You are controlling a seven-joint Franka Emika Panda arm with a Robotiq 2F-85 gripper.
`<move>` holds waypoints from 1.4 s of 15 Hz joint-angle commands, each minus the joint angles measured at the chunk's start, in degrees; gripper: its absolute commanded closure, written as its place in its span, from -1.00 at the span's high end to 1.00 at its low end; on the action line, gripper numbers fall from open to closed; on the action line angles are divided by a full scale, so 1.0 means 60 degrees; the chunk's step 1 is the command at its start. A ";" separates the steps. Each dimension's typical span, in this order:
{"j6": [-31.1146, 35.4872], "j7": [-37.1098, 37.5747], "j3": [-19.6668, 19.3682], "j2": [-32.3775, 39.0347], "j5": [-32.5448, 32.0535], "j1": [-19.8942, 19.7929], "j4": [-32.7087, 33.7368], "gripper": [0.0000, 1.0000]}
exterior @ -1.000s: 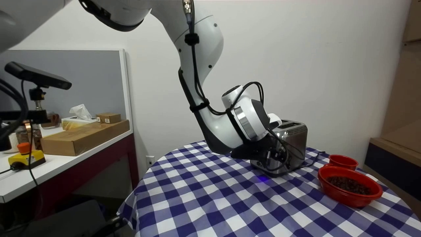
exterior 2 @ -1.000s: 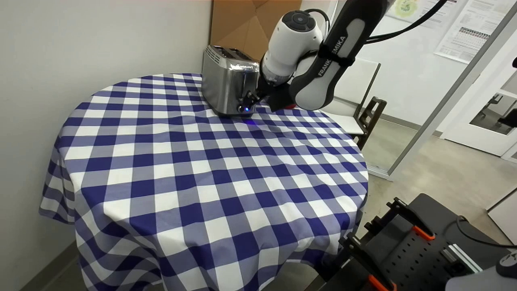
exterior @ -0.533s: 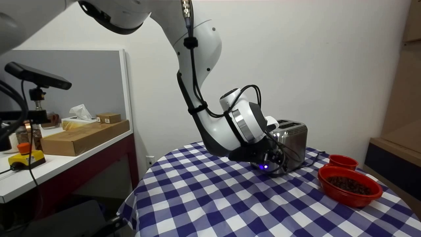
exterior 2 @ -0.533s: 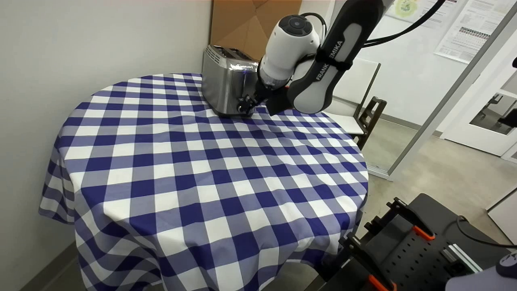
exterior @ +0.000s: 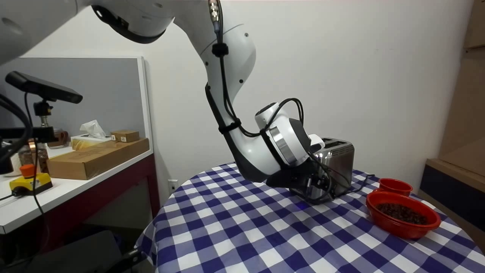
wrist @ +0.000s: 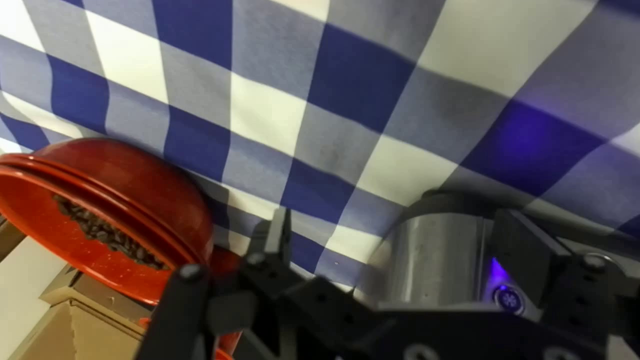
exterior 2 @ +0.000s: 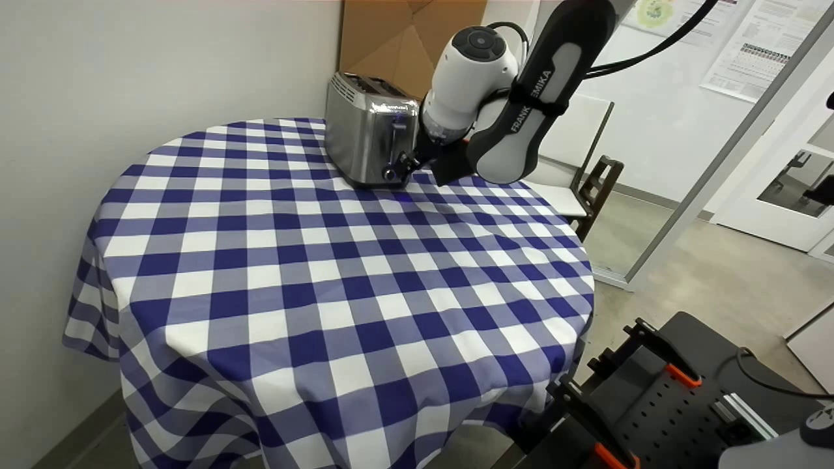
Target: Press the button on the toaster
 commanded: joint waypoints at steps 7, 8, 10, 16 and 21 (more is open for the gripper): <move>0.0116 0.0271 0.0891 -0.0501 -0.0015 -0.0378 -0.0483 1.00; -0.0166 0.0052 0.1823 -0.1085 -0.0155 -0.1051 -0.0779 1.00; -0.0640 -0.0569 0.3174 -0.1921 0.0279 -0.1897 -0.1613 1.00; -0.3918 -0.4655 0.7005 -0.4318 0.5213 -0.4279 -0.3445 1.00; -0.6858 -0.5945 0.6641 -0.6960 0.6926 -0.3992 -0.4098 1.00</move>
